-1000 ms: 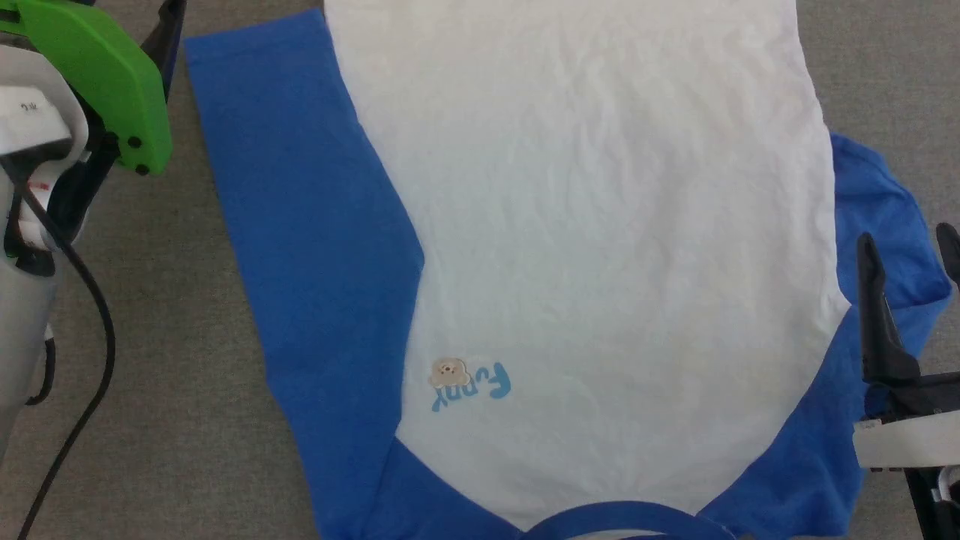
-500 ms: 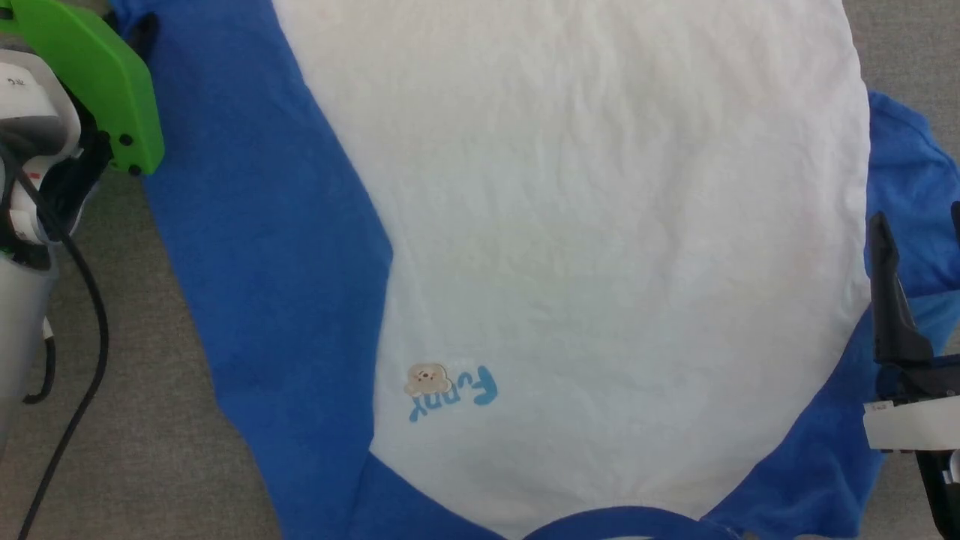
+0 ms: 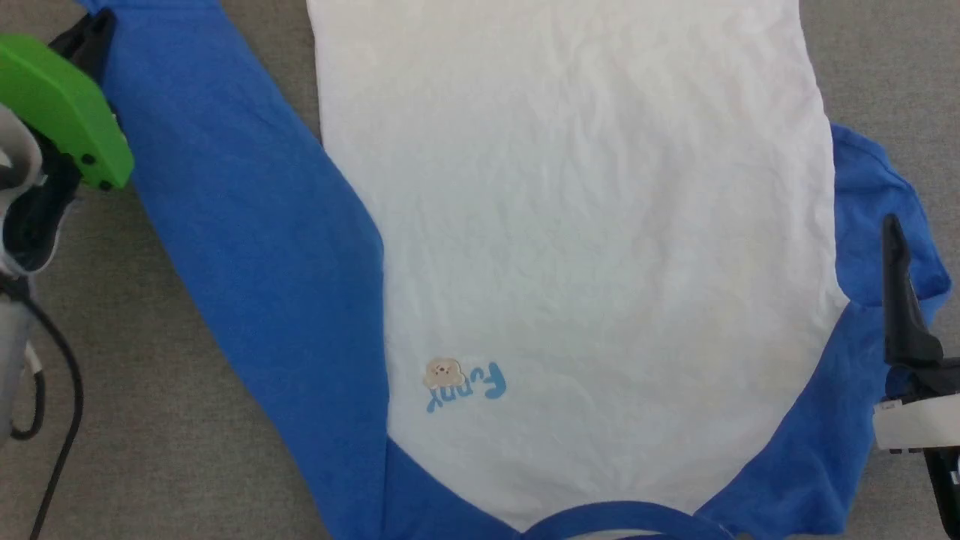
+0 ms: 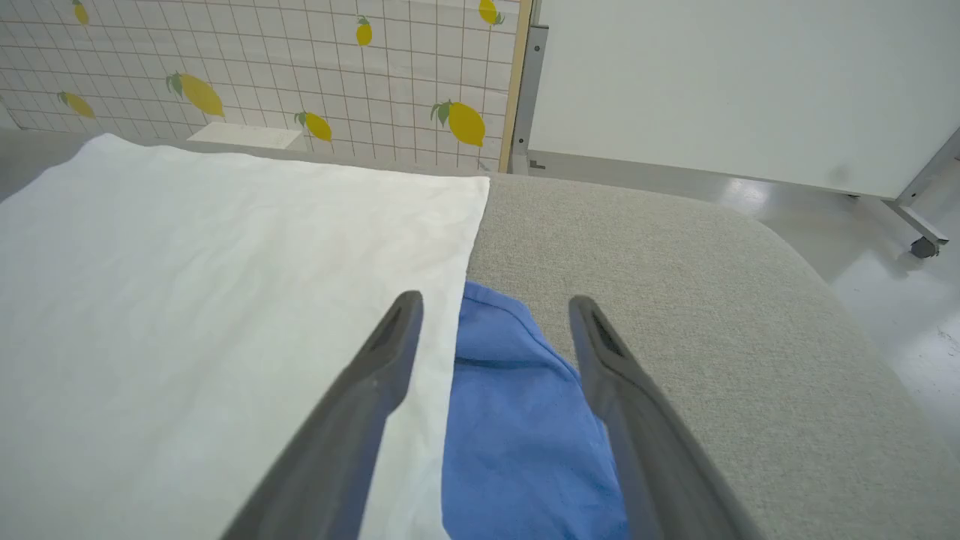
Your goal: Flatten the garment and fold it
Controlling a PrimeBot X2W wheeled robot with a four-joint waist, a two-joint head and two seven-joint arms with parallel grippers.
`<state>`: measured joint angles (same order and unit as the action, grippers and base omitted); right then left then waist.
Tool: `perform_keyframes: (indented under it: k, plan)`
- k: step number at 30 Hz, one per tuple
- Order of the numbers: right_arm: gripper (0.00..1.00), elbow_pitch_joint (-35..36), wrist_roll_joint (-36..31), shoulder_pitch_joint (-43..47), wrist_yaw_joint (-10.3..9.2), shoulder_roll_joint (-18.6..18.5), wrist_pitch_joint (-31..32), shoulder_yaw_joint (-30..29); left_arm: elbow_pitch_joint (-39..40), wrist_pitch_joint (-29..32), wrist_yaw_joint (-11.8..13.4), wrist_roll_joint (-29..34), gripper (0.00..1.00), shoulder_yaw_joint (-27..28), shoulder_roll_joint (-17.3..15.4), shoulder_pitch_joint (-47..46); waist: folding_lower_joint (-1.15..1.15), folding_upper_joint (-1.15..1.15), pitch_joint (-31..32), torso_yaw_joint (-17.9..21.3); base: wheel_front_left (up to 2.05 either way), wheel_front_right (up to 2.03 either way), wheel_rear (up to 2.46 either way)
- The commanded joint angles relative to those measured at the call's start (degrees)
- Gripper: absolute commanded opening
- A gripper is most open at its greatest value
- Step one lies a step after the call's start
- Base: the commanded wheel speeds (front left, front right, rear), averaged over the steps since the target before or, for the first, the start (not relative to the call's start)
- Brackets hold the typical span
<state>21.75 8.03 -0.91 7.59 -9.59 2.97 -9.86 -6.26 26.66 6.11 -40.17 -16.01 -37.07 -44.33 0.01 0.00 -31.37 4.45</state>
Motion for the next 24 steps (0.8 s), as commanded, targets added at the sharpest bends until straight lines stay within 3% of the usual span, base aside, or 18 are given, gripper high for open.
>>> perform_keyframes:
  k: [1, 7, 12, 17, 24]
  plan:
    - [1.00, 0.2, -0.4, 0.9, -0.10, 0.6, 0.3, -0.3, 0.8, -0.8, 0.2, -0.9, 0.00, 1.2, -1.3, 2.0, -0.01, 0.00, 5.6, -1.8, 0.00, 0.00, 0.00]
    - [1.00, 0.6, -1.4, 4.2, -0.10, 2.3, 1.6, -1.1, 4.8, -3.8, 0.6, -4.7, 0.00, 7.9, -5.7, 11.5, -0.01, 0.00, 12.9, -3.4, 0.00, 0.00, 0.00]
    - [1.00, 1.1, -1.9, 7.1, -0.10, 3.6, 2.6, -1.5, 10.4, -6.3, 2.5, -8.5, 0.00, 14.9, -7.4, 22.4, -0.01, 0.00, 17.2, -4.8, 0.00, 0.00, 0.00]
    - [1.00, 1.4, -2.3, 8.9, -0.10, 4.6, 3.3, -1.2, 17.3, -9.8, 4.7, -11.0, 0.00, 22.2, -6.5, 35.9, -0.01, 0.00, 20.6, -5.9, 0.00, 0.00, 0.00]
    - [1.00, 2.2, -2.7, 10.8, -0.10, 5.6, 4.1, -1.6, 29.1, -12.6, 5.6, -15.4, 0.00, 29.0, -2.0, 48.0, -0.01, 0.00, 23.5, -6.6, 0.00, 0.00, 0.00]
